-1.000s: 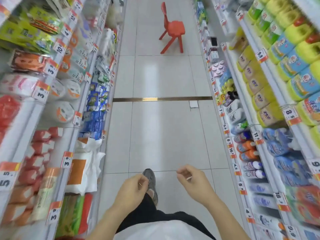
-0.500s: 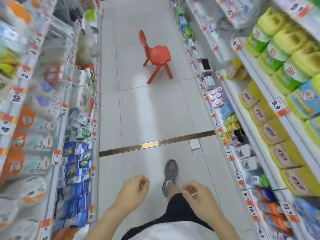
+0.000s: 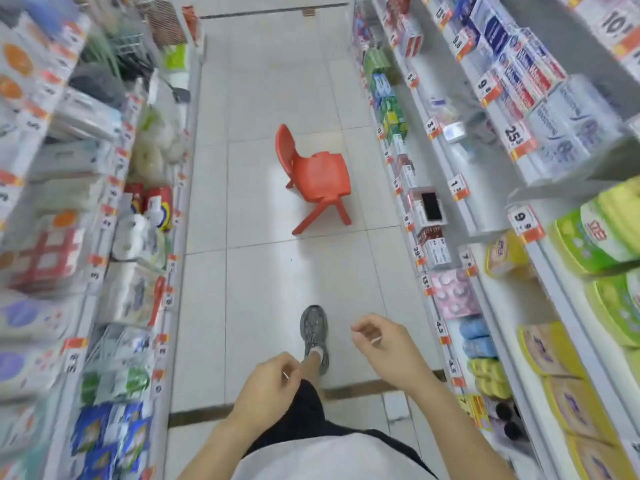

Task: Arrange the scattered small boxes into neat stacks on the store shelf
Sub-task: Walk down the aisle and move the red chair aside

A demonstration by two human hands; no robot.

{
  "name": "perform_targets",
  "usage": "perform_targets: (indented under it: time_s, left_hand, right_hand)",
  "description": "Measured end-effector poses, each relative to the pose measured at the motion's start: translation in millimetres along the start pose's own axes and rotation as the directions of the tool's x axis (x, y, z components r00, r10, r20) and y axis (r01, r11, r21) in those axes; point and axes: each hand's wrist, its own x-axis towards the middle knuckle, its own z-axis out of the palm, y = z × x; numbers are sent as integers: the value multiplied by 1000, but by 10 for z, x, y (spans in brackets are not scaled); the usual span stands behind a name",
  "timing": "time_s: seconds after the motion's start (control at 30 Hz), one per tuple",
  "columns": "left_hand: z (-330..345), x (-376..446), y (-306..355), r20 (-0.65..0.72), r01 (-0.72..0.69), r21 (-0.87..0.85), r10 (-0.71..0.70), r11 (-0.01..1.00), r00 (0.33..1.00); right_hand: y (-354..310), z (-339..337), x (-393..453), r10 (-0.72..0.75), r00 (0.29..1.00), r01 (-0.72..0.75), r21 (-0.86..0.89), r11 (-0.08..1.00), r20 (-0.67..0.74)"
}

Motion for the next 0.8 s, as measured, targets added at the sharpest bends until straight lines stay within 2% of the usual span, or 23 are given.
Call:
perform_targets:
  time_s: [0.13, 0.3, 0.47, 0.57, 0.8]
  left_hand:
    - [-626, 1373, 510, 22, -70, 61, 69, 996, 997]
    - [-1404, 2823, 1492, 89, -161, 89, 154, 983, 984]
    - [-1793, 4190, 2377, 123, -238, 150, 221, 960, 968]
    - [-1846, 5030, 2820, 129, -263, 176, 243, 949, 961]
    - [-2174, 6475, 3892, 145, -326, 176, 303, 929, 942]
  right_hand:
    - [-294, -493, 1032, 72, 995, -70, 30, 997, -72]
    - [-605, -1209, 1931, 172, 976, -160, 88, 983, -137]
    - [-684, -1872, 2920, 267, 937, -223, 200, 954, -228]
    - [-639, -2306, 3727, 268, 932, -211, 236, 949, -245]
    - [-884, -3456, 5361, 192, 960, -169, 124, 978, -204]
